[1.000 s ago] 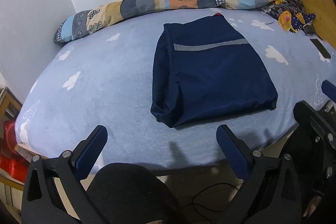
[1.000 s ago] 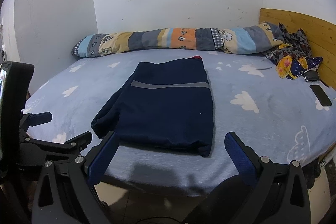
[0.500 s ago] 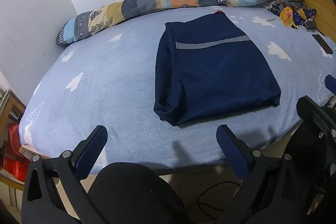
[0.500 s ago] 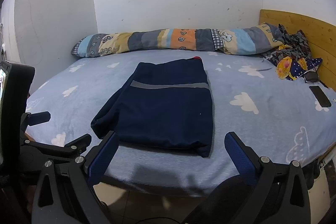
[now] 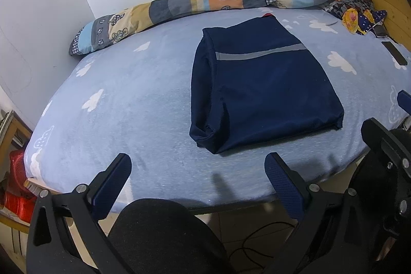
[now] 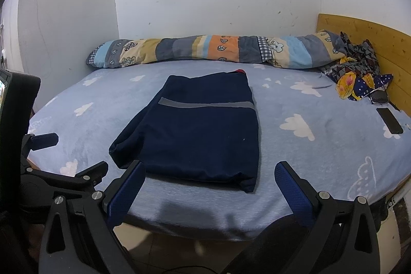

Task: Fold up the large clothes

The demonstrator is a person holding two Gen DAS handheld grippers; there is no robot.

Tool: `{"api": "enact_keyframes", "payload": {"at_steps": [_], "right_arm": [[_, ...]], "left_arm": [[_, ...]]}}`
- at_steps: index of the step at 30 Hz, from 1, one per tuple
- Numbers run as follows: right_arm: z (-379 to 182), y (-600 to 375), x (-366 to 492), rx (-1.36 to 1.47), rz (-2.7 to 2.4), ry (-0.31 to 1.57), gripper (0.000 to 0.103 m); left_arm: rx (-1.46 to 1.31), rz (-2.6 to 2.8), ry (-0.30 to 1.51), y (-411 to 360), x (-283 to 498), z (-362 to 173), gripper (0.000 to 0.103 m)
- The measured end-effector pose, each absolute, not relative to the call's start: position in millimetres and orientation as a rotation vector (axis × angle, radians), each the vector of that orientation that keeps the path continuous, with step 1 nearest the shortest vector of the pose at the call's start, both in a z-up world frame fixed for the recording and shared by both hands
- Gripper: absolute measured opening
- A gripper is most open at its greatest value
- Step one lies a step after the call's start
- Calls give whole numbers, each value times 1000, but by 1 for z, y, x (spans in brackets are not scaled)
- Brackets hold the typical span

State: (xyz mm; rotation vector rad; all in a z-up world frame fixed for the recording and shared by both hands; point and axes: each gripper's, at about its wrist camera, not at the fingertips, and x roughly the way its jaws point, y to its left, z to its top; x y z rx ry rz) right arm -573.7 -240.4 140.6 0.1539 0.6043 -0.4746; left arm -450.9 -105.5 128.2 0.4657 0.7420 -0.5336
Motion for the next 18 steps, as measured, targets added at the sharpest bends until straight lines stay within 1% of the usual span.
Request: {"api": "enact_keyframes", "payload": {"at_steps": [18], "right_arm": [[150,-232,-586,109,-514,580,102]], "left_arm": [[501,-524,701,-102,-458,133,103]]}}
